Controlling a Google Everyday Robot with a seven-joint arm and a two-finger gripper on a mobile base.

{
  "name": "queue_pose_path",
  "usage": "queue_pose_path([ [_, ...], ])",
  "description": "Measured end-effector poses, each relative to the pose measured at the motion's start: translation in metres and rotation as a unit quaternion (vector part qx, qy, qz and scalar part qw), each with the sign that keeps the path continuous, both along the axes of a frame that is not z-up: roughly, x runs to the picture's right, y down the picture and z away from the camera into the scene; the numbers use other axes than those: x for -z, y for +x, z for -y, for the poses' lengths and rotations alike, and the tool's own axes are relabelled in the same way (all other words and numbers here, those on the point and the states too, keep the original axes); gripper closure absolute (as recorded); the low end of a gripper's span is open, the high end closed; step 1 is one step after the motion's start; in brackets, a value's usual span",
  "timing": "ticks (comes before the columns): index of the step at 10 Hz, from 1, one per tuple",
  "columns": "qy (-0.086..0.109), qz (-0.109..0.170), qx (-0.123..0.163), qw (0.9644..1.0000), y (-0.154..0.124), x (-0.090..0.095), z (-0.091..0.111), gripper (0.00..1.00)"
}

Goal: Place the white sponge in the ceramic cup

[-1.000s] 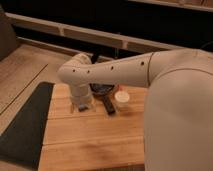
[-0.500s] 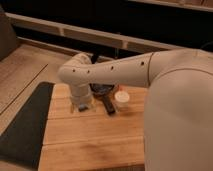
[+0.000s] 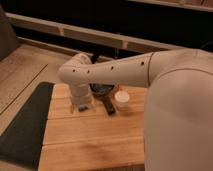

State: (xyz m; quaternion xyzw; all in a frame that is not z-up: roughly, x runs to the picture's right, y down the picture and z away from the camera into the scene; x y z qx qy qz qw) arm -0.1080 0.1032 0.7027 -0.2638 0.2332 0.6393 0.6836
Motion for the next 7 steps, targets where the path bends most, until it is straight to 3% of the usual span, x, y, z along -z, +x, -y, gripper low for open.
queue_pose_path([
  [5,0.004,0.001,0.003,1.0,-0.001,-0.001,0.002,0.35],
  [6,0.016,0.001,0.01,0.9998,-0.001,-0.005,0.009,0.35],
  [7,0.05,0.01,0.018,0.9985,-0.001,-0.018,0.03,0.35],
])
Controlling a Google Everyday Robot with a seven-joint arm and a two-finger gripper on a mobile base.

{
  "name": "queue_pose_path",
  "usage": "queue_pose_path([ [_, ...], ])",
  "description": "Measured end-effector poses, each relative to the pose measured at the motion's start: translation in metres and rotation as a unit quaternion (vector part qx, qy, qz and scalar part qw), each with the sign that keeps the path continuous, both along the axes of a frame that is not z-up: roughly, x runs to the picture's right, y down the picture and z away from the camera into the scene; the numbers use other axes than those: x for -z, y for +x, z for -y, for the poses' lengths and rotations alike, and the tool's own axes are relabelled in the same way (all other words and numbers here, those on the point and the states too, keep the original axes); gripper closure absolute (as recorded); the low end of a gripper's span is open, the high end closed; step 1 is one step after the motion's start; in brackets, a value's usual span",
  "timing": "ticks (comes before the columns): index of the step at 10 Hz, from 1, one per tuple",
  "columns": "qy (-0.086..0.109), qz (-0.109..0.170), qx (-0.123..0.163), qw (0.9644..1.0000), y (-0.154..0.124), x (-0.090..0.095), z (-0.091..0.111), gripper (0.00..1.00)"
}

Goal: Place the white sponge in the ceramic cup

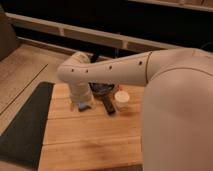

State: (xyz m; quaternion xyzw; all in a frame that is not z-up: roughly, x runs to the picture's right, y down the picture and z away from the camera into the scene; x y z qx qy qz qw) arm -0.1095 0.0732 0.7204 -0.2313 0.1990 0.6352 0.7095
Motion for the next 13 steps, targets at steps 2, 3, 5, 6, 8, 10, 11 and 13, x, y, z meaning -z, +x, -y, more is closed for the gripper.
queue_pose_path([
  [2,0.065,0.009,0.013,0.9978,0.025,-0.015,0.04,0.35],
  [3,0.105,0.021,0.013,0.9941,0.047,-0.016,0.061,0.35],
  [5,0.145,0.027,-0.002,0.9891,0.082,-0.011,0.079,0.35],
  [6,0.157,0.032,-0.007,0.987,0.091,-0.008,0.084,0.35],
  [8,0.158,0.032,-0.006,0.9869,0.091,-0.008,0.084,0.35],
  [10,0.142,0.029,-0.009,0.9894,0.095,-0.017,0.071,0.35],
  [11,0.127,0.021,-0.012,0.9916,0.109,-0.027,0.059,0.35],
  [13,0.103,0.006,-0.018,0.9945,0.141,-0.055,0.044,0.35],
])
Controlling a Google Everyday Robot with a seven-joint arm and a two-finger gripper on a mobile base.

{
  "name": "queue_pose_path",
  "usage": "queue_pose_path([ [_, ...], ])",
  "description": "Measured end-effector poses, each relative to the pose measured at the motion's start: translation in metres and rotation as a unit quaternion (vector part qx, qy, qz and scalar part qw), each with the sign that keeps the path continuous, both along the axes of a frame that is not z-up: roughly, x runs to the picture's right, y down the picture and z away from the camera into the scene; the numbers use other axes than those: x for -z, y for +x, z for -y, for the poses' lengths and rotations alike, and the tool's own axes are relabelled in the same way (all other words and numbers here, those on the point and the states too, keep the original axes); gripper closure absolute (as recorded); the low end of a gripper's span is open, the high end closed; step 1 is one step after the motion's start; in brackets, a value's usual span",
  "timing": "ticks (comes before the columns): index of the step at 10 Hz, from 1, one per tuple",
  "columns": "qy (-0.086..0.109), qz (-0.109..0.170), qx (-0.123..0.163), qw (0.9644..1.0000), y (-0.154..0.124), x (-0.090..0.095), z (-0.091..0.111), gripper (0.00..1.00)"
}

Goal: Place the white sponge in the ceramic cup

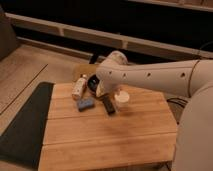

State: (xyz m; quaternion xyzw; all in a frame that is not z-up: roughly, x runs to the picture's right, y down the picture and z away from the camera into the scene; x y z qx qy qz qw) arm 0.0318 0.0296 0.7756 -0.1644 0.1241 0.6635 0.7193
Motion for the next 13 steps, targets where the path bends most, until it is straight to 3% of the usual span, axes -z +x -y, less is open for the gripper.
queue_pose_path([
  [2,-0.009,-0.005,-0.001,0.9999,0.017,-0.023,0.001,0.35],
  [6,-0.009,0.021,0.034,0.9992,-0.006,-0.042,0.022,0.35],
  [10,-0.022,0.083,0.079,0.9932,-0.061,-0.059,0.02,0.35],
  [13,-0.052,0.125,0.107,0.9851,-0.084,-0.081,0.002,0.35],
])
